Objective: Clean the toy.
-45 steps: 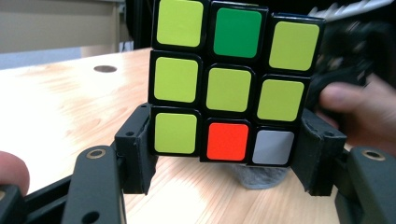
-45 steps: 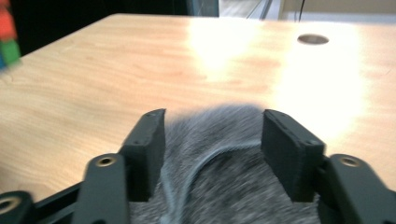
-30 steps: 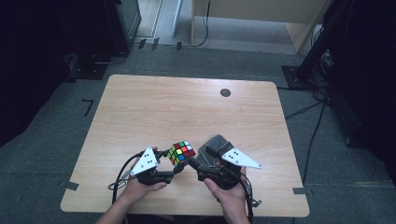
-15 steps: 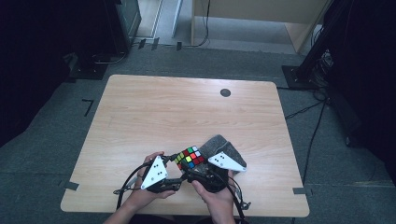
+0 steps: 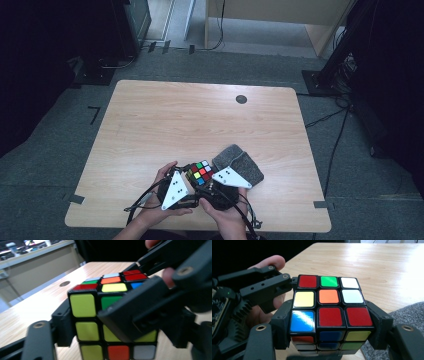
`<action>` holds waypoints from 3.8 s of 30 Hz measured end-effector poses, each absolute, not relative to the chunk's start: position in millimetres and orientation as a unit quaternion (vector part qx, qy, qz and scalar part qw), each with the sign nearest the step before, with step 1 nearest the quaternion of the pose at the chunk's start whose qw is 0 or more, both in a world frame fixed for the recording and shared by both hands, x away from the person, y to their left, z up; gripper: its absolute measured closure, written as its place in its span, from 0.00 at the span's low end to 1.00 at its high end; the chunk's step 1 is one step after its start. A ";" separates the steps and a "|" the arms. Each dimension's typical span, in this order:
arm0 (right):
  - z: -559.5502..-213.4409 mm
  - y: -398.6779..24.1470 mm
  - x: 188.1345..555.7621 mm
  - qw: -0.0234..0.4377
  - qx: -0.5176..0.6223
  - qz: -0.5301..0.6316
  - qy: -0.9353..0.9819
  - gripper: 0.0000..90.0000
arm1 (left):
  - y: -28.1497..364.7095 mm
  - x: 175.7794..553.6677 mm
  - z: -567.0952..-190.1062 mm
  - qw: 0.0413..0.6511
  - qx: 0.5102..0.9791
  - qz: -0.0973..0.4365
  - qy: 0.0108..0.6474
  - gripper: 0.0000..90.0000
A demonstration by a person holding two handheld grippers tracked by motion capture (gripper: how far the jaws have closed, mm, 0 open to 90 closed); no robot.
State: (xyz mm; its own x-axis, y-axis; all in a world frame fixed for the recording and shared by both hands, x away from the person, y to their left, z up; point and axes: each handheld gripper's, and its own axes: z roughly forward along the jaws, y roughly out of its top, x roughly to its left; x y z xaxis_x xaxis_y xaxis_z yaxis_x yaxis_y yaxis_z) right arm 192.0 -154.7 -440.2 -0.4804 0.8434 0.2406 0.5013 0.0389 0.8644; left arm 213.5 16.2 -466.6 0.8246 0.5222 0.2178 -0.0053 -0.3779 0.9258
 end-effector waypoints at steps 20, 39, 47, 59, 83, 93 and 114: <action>-455.3 -181.5 198.8 0.117 0.479 0.604 0.626 0.30 | 75.6 259.3 -457.0 0.639 0.693 0.078 0.324 0.38; -470.2 -139.0 190.3 0.237 0.415 0.574 0.665 0.37 | 55.0 247.0 -455.4 0.653 0.685 0.024 0.321 0.38; -470.1 -140.6 189.7 0.248 0.405 0.562 0.678 0.39 | 56.9 251.8 -457.0 0.649 0.690 0.004 0.320 0.37; -470.6 -163.6 199.0 0.225 0.416 0.539 0.697 0.39 | 93.1 263.9 -444.3 0.676 0.663 0.029 0.321 0.23; -434.4 -181.9 206.8 0.079 0.433 0.519 0.733 0.39 | 45.5 230.1 -469.9 0.504 0.813 0.260 0.132 0.20; -438.3 -174.4 209.0 0.029 0.441 0.500 0.745 0.39 | 38.3 221.0 -470.1 0.488 0.813 0.301 0.101 0.25; -437.1 -183.6 210.6 0.010 0.465 0.532 0.708 0.37 | 38.3 219.9 -472.4 0.501 0.814 0.279 0.092 0.36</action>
State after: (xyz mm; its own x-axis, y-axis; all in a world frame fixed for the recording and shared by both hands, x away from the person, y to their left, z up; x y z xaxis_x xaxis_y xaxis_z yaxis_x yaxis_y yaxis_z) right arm 210.6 -183.6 -437.1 -0.5682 0.6679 0.4807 0.6475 0.0024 0.7620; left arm 219.9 38.3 -472.4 0.8278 0.4286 0.3619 -0.1305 -0.4803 0.8674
